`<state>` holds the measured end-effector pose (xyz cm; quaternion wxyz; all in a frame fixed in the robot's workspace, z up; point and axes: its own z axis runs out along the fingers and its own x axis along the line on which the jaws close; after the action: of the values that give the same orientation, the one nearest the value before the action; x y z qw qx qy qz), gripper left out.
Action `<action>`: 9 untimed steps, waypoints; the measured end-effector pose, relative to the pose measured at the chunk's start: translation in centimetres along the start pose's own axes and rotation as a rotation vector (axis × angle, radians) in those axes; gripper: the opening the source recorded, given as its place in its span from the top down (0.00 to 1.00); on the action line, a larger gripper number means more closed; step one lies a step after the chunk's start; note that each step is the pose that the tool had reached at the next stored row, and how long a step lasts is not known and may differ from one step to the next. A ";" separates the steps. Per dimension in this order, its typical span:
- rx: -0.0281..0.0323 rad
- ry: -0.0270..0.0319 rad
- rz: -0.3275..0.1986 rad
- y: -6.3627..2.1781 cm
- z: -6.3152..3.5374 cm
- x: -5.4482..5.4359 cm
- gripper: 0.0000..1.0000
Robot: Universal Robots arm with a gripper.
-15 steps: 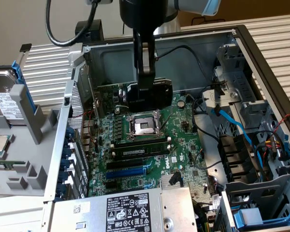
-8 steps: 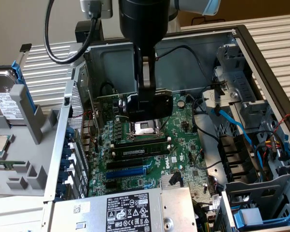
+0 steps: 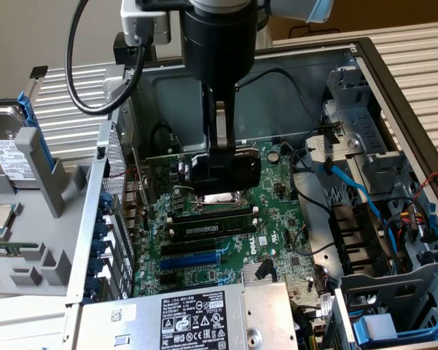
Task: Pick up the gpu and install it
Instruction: 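Insert the gpu into the slot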
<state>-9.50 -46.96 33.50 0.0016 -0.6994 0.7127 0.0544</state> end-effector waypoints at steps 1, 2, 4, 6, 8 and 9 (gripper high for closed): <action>-0.0028 0.0002 0.000 -0.01 0.11 0.1 0.73; -0.0056 0.0000 0.000 -0.01 0.23 0.2 0.73; -0.0099 0.0003 0.001 0.00 0.43 0.3 0.73; -0.0142 0.0002 0.001 0.00 0.66 0.5 0.73; -0.0182 0.0003 0.001 0.01 0.87 0.6 0.73; -0.0202 0.0003 0.002 0.00 0.96 0.6 0.73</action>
<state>-9.59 -47.50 32.49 -0.0056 -0.6988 0.7126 0.0614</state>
